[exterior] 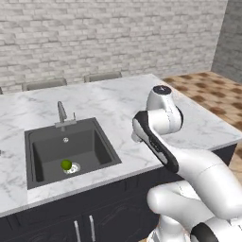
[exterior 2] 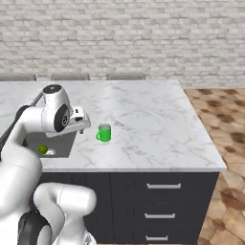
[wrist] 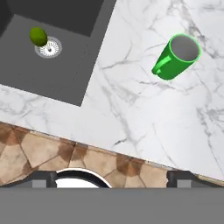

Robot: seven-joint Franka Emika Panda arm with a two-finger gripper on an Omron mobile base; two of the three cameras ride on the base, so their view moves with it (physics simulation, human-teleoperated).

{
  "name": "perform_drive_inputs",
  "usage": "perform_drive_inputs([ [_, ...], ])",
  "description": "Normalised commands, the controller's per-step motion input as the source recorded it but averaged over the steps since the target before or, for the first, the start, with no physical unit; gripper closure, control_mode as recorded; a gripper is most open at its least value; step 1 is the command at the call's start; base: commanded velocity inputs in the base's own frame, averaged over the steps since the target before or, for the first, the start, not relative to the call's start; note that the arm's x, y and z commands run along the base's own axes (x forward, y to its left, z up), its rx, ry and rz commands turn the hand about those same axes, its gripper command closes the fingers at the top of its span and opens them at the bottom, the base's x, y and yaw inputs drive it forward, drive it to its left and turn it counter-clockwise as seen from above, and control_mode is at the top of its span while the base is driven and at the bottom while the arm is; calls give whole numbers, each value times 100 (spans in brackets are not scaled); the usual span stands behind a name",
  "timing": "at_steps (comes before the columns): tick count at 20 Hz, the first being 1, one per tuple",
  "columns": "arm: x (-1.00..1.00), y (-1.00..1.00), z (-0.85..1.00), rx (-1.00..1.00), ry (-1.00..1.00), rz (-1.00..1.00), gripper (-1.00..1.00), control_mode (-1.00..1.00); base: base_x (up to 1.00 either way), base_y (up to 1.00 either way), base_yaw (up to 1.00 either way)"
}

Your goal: Clear the mugs and bowl far away from the sink.

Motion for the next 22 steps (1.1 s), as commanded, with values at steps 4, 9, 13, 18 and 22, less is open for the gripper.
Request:
perform_drive_inputs([
  [4,60,0,-51,0,11,-55,-100,-100,0,0,0],
  [9,60,0,-11,5,3,-49,-100,-100,0,0,0],
  [13,49,0,-15,10,0,-44,-100,-100,0,0,0],
  [18,42,-10,-40,15,0,-28,-100,-100,0,0,0],
  [22,44,-15,-45,13,-5,-19,-100,-100,0,0,0],
])
